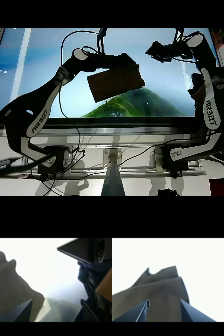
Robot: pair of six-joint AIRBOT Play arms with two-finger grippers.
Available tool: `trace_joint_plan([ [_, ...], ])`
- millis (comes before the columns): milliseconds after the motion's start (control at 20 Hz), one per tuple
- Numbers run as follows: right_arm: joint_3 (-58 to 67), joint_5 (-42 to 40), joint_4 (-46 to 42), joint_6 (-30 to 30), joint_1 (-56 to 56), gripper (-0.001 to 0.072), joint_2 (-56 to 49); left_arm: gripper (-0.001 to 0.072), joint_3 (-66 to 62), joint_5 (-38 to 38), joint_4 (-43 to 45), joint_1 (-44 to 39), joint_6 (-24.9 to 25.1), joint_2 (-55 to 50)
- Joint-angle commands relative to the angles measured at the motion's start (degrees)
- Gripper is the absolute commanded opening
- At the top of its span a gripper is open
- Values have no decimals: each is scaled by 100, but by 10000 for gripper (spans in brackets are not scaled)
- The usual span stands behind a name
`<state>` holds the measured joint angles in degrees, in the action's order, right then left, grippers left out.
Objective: Fold the clothes and pants, and hang the long-sleeved shirts on hangers.
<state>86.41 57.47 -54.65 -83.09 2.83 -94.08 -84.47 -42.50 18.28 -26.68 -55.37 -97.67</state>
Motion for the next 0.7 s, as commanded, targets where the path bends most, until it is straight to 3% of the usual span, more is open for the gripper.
trace_joint_plan([
  [0, 7, 205, -358, 28, 181, 502, -306, 713, 0, -372, -26, 321, 101, 68],
  [100, 7, 560, -326, 33, 181, 567, -678, 713, 0, -826, -17, 597, 164, 153],
  [200, 7, 968, -24, 101, 181, 624, -1097, 712, 0, -1244, 385, 817, 682, 286],
  [350, 7, 1399, 1189, 601, 155, 624, -1652, 706, 0, -1327, 2277, 898, 671, 584],
  [450, 9, 1320, 1547, 769, 48, 624, -1891, 703, 0, -1458, 3467, 894, 562, 791],
  [650, 9, 1281, 1574, 977, -474, 595, -2159, 703, 0, -1991, 4422, 898, 520, 1067],
])
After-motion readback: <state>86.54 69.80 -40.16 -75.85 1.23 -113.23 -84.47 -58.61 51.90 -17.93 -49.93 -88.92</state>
